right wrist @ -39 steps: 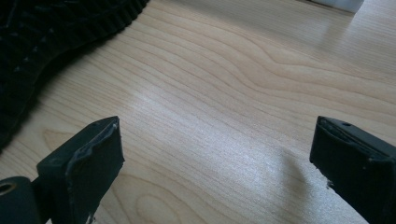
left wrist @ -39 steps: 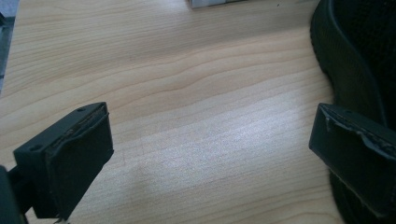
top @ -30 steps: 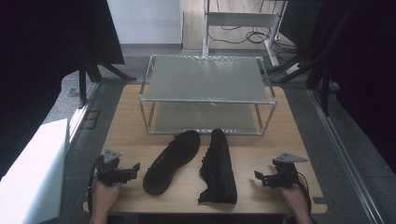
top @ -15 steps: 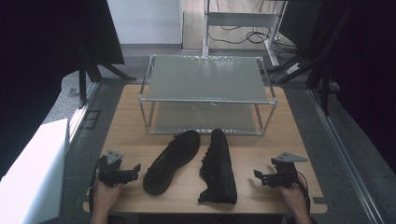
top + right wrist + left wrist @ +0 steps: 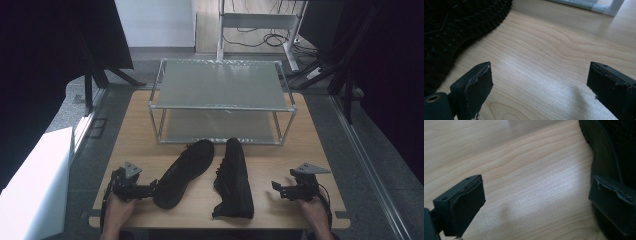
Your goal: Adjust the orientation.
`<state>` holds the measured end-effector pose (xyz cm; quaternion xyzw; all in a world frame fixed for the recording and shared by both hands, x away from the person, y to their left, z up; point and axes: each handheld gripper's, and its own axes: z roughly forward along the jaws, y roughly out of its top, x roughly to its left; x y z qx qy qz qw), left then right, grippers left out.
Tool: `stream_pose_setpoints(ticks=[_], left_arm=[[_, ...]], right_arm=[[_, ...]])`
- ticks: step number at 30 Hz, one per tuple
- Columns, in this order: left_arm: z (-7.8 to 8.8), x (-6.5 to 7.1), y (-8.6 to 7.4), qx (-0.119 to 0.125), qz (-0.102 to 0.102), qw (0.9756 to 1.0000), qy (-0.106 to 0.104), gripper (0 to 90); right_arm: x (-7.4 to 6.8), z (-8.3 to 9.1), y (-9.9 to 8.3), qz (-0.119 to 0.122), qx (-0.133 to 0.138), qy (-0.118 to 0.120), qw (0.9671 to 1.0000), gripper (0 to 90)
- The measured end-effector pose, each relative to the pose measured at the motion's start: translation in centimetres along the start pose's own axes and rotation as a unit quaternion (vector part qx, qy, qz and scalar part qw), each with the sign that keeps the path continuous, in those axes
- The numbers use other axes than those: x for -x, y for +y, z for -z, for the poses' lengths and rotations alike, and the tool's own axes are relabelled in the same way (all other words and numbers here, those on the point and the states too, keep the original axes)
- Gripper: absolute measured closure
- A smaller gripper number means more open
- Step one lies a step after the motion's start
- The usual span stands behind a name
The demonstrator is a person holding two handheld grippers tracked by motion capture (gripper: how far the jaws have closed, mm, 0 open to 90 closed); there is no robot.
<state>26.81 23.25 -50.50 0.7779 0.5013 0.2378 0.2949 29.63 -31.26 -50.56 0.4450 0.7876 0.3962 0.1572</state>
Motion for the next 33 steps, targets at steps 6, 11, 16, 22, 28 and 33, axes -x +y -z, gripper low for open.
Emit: stream_pose_setpoints(ticks=[6,11,16,22,28,33], left_arm=[[-0.1,0.9,0.1,-0.003,-0.014,0.9992,-0.037,0.2],[0.0,2.5,0.3,-0.005,-0.033,0.9982,-0.05,0.2],[0.1,3.7,0.4,-0.004,-0.043,0.997,-0.064,0.1],[-0.1,5.0,0.7,-0.002,-0.055,0.9951,-0.082,0.0],[-0.6,6.5,1.2,0.001,-0.069,0.9929,-0.097,0.0],[-1.1,7.9,1.7,0.003,-0.076,0.9907,-0.113,0.0]], right_arm=[[0.0,-0.1,0.0,0.0,0.0,0.004,1.0,6.2],[0.1,0.0,0.0,-0.004,0.002,0.005,1.0,6.2],[0.1,0.0,0.0,-0.006,0.003,0.006,1.0,6.2],[0.1,0.0,0.0,-0.006,0.003,0.007,1.0,6.2],[0.1,0.1,0.0,-0.009,0.004,0.008,0.9999,6.2],[0.1,0.0,0.0,-0.008,0.003,0.008,0.9999,6.2]])
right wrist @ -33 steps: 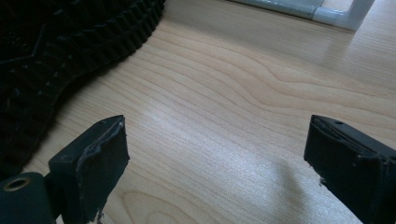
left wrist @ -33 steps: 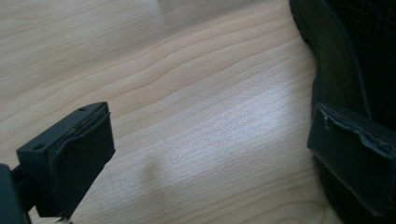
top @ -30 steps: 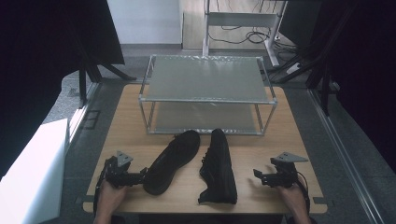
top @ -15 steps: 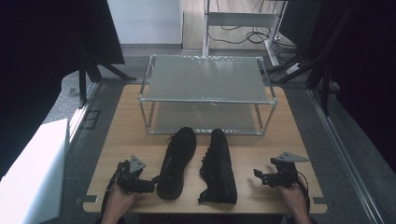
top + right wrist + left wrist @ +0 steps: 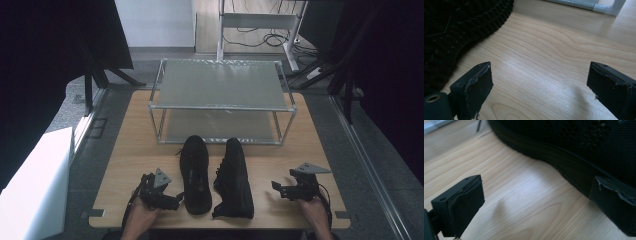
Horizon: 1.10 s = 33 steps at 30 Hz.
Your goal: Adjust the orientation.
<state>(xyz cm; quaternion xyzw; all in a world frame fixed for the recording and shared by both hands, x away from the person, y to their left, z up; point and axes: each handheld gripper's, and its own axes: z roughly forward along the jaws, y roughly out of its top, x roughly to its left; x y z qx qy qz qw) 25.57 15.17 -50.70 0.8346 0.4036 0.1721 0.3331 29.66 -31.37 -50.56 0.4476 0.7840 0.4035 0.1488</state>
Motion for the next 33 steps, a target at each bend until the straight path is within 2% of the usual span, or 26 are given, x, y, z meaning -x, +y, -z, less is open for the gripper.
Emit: stream_pose_setpoints(ticks=[2,4,8,14,19,22,29,33], left_arm=[[-0.2,0.4,0.2,-0.004,-0.012,0.9999,0.005,0.0],[-0.1,0.3,0.3,-0.002,-0.014,0.9999,0.01,0.0],[0.6,-0.8,-0.1,0.01,0.013,0.9996,0.025,0.0],[1.4,-2.7,-1.1,0.02,0.05,0.997,0.056,0.0],[1.4,-3.5,-1.5,0.016,0.069,0.9957,0.061,0.0],[1.3,-3.6,-1.6,0.015,0.071,0.9955,0.061,0.0],[1.3,-3.5,-1.6,0.02,0.067,0.9953,0.067,0.0],[1.3,-3.7,-1.6,0.018,0.07,0.9951,0.068,0.0]], right_arm=[[0.0,0.0,0.0,0.0,0.0,0.0,1.0,6.2],[0.0,0.0,0.0,0.0,0.0,0.0,1.0,6.2],[0.1,0.1,0.0,-0.002,0.001,0.0,1.0,6.2],[-0.2,0.2,0.2,-0.004,0.007,0.004,1.0,6.0],[-0.7,0.4,0.7,-0.006,0.011,0.011,0.9999,2.9],[-1.1,0.5,1.2,-0.005,0.012,0.013,0.9998,0.0],[-2.4,0.9,3.1,-0.008,0.025,0.019,0.9995,0.0],[-3.4,0.7,4.4,0.001,0.03,0.022,0.9993,0.0]])
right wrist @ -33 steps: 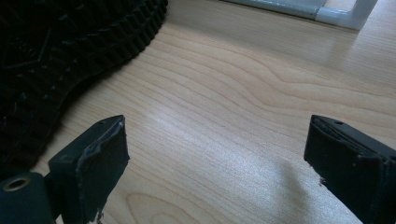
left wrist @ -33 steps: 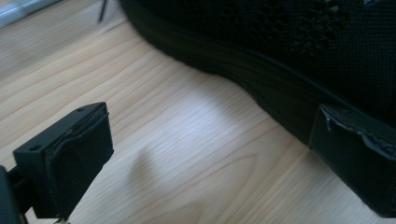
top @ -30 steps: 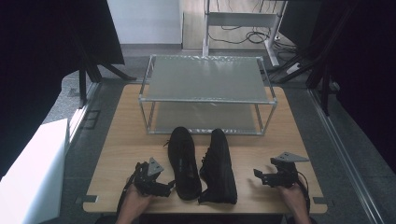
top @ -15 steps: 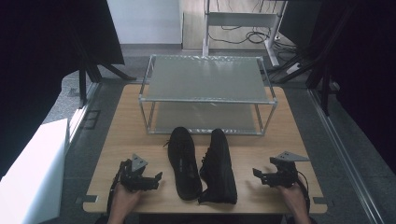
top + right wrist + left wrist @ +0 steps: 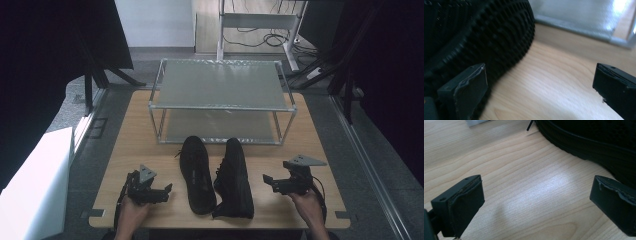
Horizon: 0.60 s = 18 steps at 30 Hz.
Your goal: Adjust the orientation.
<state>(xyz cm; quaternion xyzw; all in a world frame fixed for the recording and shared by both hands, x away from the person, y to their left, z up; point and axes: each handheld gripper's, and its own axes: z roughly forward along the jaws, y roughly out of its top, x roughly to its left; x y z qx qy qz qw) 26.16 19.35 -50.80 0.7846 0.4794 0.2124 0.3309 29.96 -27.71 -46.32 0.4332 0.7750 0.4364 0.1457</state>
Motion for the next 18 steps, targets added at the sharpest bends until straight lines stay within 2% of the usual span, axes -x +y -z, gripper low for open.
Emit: stream_pose_setpoints(ticks=[6,12,16,18], left_arm=[[-0.1,0.0,0.0,-0.002,0.001,1.0,0.001,0.0],[-0.1,0.0,0.0,-0.004,-0.001,1.0,0.0,0.0],[-0.1,0.0,0.0,-0.005,-0.001,1.0,-0.001,0.0],[-0.1,0.0,0.0,-0.005,-0.001,1.0,-0.001,0.0]], right_arm=[[-2.0,-1.2,1.9,0.017,0.006,0.007,0.9998,0.0],[-3.7,-2.6,3.2,0.023,0.004,0.016,0.9996,0.0],[-4.3,-3.4,3.5,0.03,-0.007,0.012,0.9994,0.0],[-4.4,-3.8,3.4,0.036,-0.016,0.002,0.9992,0.0]])
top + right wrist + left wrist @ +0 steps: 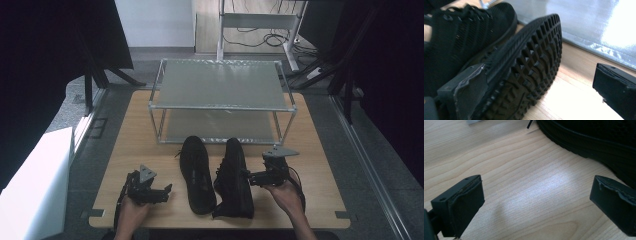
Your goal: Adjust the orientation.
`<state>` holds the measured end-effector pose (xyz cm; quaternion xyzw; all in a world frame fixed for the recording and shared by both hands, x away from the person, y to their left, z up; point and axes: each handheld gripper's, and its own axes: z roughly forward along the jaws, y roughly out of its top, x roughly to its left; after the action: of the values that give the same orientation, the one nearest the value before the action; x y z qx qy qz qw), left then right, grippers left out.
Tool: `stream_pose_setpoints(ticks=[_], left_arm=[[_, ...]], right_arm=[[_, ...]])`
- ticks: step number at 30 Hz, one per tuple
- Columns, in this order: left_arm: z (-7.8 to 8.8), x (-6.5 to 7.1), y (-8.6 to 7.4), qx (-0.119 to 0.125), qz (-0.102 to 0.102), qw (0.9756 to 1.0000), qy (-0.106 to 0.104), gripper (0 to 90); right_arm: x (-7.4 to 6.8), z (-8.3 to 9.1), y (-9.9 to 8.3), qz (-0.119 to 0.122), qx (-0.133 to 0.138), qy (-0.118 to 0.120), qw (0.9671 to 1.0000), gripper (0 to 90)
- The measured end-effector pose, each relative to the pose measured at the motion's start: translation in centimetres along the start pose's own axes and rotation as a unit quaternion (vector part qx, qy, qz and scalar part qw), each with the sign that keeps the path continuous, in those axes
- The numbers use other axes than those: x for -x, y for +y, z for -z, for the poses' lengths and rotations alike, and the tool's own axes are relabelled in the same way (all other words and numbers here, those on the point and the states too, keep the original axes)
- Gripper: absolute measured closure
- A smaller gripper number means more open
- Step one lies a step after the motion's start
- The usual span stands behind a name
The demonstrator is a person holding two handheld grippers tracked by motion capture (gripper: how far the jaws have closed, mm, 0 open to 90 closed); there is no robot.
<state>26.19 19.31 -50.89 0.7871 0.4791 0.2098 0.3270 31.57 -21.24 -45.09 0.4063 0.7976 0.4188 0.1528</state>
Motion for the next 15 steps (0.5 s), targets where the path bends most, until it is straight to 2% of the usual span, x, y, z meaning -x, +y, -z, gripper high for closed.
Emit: stream_pose_setpoints(ticks=[6,15], left_arm=[[-0.1,0.1,0.0,-0.004,-0.003,1.0,-0.002,0.0],[-0.1,0.2,0.0,-0.007,-0.005,1.0,0.0,0.0]], right_arm=[[0.5,0.2,-0.4,-0.007,0.003,0.001,1.0,0.0],[2.1,1.6,-1.4,-0.032,0.016,-0.012,0.9993,0.0]])
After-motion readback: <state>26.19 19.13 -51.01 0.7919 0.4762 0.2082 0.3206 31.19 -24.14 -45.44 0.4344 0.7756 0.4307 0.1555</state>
